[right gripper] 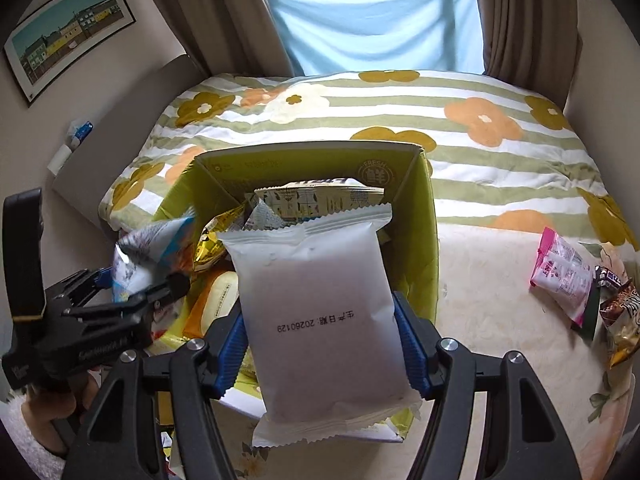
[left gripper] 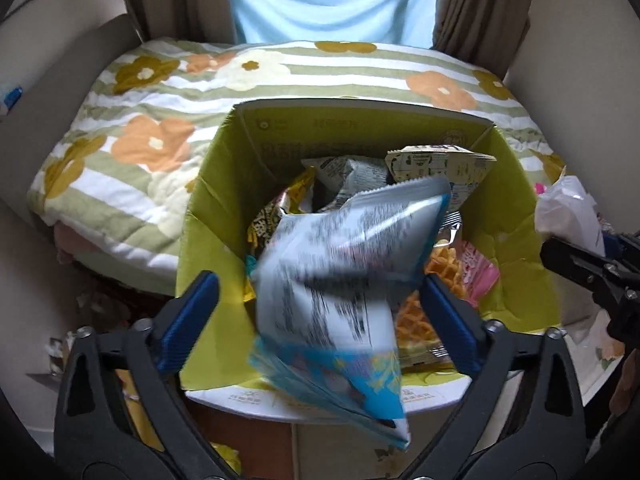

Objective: Organize snacks
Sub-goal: 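Carry both packs over the yellow box and open both tools to drop them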

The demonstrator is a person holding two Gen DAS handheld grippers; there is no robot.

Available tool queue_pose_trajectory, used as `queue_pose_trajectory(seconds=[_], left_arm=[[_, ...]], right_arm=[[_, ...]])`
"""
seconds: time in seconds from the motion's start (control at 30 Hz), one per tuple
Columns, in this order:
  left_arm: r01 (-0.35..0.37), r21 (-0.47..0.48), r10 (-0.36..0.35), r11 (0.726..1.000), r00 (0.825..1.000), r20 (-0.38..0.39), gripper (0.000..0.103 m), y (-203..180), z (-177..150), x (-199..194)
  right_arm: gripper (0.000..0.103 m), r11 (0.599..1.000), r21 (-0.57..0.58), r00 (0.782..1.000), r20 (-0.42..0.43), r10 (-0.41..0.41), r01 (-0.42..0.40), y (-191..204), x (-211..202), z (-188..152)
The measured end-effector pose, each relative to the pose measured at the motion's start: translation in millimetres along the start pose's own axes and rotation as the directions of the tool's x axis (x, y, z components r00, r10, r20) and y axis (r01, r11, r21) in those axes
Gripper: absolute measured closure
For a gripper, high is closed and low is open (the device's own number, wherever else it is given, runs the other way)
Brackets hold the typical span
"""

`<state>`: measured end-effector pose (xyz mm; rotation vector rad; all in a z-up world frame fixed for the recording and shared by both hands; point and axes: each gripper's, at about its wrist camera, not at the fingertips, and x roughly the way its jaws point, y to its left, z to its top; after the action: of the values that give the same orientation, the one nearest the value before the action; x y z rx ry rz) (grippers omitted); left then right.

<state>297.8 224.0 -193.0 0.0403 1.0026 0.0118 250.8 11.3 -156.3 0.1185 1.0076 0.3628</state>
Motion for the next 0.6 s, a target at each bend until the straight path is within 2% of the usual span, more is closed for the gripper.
queue_pose_trajectory(seconds=[0.07, 0.27, 0.53, 0.6], left_arm=[[-0.023, 0.016, 0.023, 1.0, 1.0, -0.003, 0.0, -1.2, -1.4, 2.6], [0.029, -0.072, -0.033, 0.997, 0.998, -0.058, 0.0, 10.1, -8.7, 11.5], [0.087, -0.105, -0.089, 0.991, 0.996, -0.013, 0.0, 17.0, -8.6, -6.1], [0.087, -0.104, -0.089, 0.991, 0.996, -0.011, 0.0, 17.5, -10.0, -8.2]], right_arm=[[0.041, 1.0, -0.01, 1.0, 0.004, -0.009, 0.009, 0.6, 0.1, 2.3], [0.041, 0.999, -0.02, 0.999, -0.017, -0.027, 0.027, -3.1, 7.0, 2.8], [0.041, 1.0, 0.002, 0.999, -0.023, -0.022, 0.023, -6.7, 14.4, 4.0], [0.041, 1.0, 0.015, 1.0, 0.006, -0.014, 0.014, -7.2, 12.6, 6.8]])
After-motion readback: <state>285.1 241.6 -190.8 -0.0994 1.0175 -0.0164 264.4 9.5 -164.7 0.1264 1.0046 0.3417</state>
